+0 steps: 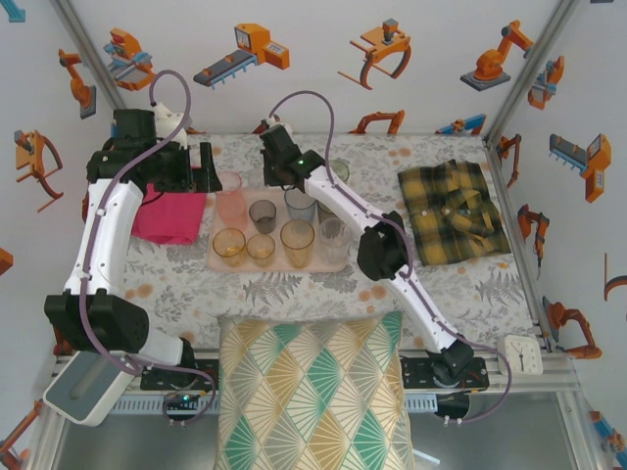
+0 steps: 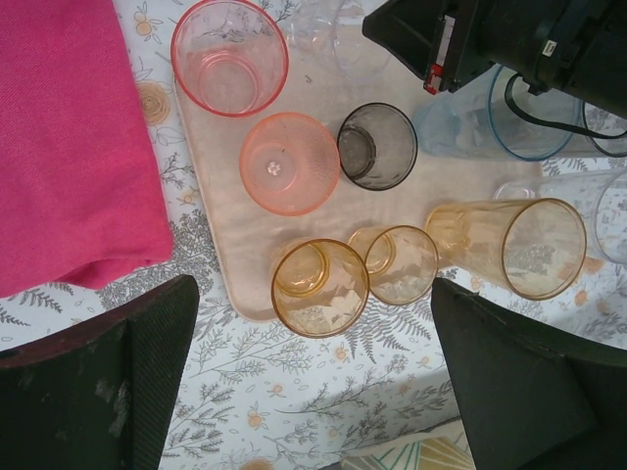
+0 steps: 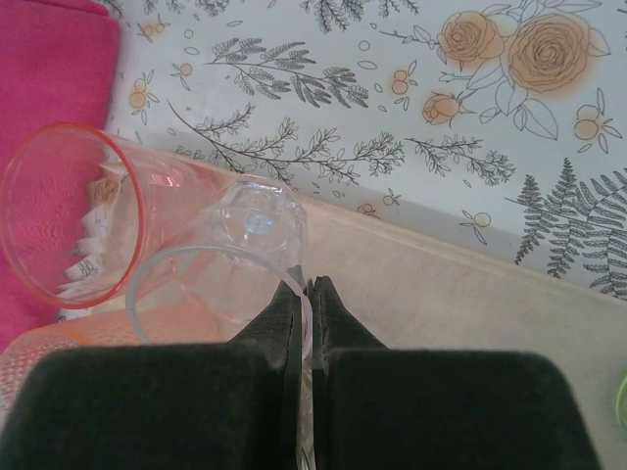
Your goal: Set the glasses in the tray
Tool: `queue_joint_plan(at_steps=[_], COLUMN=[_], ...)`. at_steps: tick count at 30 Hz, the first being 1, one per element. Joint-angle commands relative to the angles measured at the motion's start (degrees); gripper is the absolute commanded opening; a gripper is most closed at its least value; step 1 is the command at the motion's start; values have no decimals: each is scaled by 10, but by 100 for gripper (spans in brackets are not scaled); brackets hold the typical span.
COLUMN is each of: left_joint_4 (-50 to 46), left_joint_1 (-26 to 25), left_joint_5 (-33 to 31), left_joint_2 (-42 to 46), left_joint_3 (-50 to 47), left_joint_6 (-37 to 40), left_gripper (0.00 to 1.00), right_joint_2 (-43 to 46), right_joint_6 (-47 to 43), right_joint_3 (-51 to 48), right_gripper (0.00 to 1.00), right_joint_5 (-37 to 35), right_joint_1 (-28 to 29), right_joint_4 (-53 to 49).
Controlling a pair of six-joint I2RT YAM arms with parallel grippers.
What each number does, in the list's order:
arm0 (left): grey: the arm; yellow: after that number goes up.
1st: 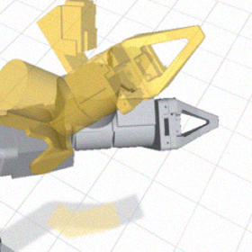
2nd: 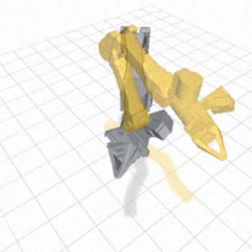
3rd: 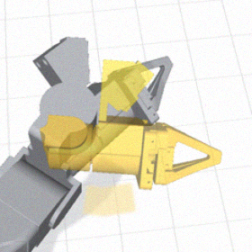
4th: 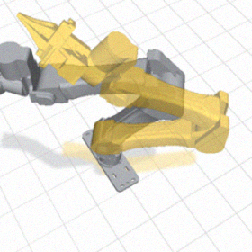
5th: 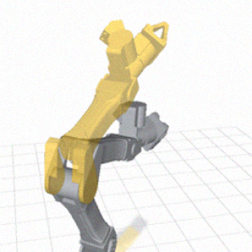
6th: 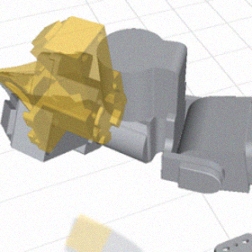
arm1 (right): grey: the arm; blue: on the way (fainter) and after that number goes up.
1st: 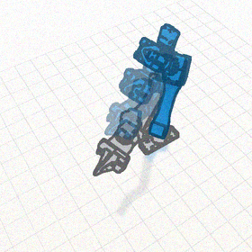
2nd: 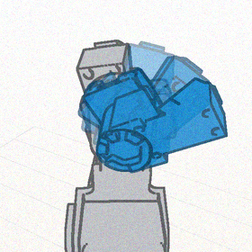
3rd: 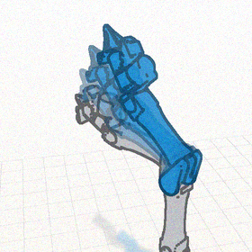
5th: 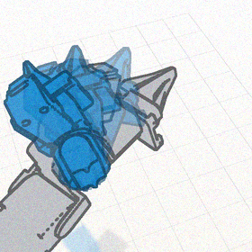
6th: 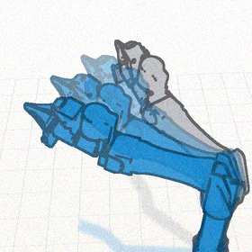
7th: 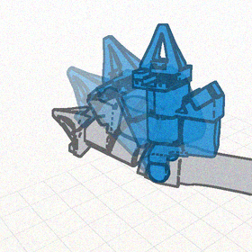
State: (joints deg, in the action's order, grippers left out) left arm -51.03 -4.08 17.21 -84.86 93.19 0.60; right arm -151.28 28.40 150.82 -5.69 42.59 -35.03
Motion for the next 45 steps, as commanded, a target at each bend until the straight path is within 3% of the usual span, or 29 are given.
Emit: queue_joint_plan(at_steps=[1,45], left_joint_4=[-5,-2], left_joint_1=[3,5], left_joint_5=[8,13], left_joint_2=[-5,-9], left_joint_3=[5,1], left_joint_6=[3,1], left_gripper=[94,94], right_joint_2=[-5,-16], right_joint_6=[-12,-10], right_joint_3=[18,19], right_gripper=[1,3], right_joint_5=[2,18], right_joint_1=[2,-9], right_joint_4=[23,-33])
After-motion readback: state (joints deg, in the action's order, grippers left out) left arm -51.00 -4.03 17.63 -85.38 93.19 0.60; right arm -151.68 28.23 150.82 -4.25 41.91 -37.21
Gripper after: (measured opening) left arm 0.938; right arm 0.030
